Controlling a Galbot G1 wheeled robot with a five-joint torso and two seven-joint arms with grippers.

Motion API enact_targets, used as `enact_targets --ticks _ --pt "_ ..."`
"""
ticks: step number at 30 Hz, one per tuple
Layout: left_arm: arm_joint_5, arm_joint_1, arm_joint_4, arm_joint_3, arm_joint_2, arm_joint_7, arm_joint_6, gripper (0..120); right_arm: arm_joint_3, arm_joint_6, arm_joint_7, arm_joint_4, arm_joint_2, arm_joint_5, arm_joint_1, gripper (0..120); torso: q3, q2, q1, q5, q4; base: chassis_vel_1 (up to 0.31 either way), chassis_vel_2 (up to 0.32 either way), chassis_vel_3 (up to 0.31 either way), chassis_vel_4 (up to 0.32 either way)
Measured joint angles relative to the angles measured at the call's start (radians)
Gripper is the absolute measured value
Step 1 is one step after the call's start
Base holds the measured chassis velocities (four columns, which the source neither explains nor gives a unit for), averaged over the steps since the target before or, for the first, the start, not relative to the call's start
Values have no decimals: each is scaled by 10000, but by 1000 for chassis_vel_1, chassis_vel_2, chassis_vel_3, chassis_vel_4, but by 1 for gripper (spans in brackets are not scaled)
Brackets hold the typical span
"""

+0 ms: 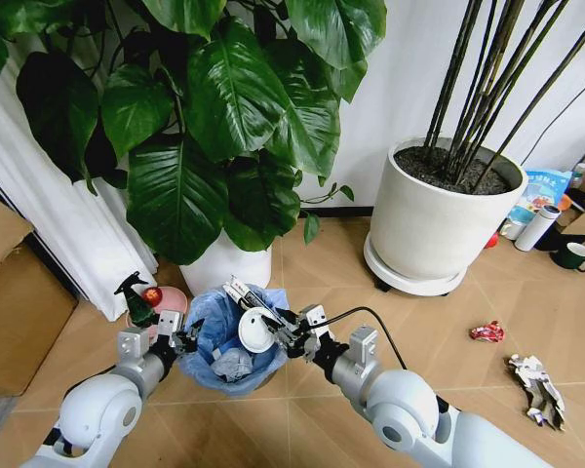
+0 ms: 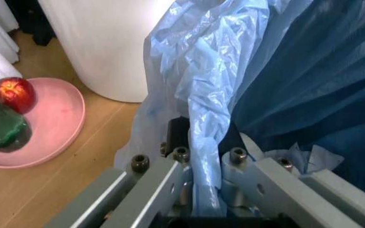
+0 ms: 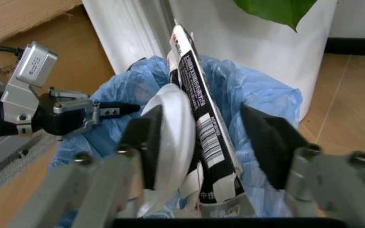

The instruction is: Pick up the trash bin and place the garbage on the floor into it.

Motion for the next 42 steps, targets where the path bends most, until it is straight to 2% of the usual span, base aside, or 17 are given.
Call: enact_targets --ticks 2,4,6,8,11,14,23,27,35,42 --pt "0 -6 12 0 0 5 0 0 15 3 4 -15 19 6 -17 61 0 0 0 0 0 0 0 0 0" --pt "0 -7 15 -1 0 7 0 0 23 4 5 -16 23 10 -29 64 0 0 0 0 0 0 0 0 0" --pt "0 -7 24 -3 -5 13 0 0 36 6 7 -15 24 25 -67 75 0 0 0 0 0 0 0 0 0" --pt "0 -7 26 -4 -5 14 0 0 37 6 7 -15 23 25 -68 75 0 0 0 0 1 0 0 0 0" --pt "-2 -12 64 -27 -8 25 0 0 64 14 -7 50 2 66 -107 92 0 0 0 0 0 0 0 0 0" --pt "-6 -20 89 -37 -7 38 0 0 96 55 -111 97 -20 78 -122 98 0 0 0 0 0 0 0 0 0" --pt "-11 -28 109 -32 -20 49 -1 0 279 203 -213 125 -10 78 -140 100 0 0 0 0 0 0 0 0 0" --pt "-1 -29 158 -71 -34 51 -18 0 675 292 -113 215 45 -97 -168 100 0 0 0 1 1 0 0 0 0" --pt "25 57 86 -188 -89 87 -32 0 2611 612 33 22 48 -1953 -1149 100 0 0 0 1 -1 0 0 0 0" --pt "53 111 -8 -274 -107 134 -38 0 4009 747 18 -241 353 -2794 -2068 100 0 0 0 2 -1 0 0 0 0"
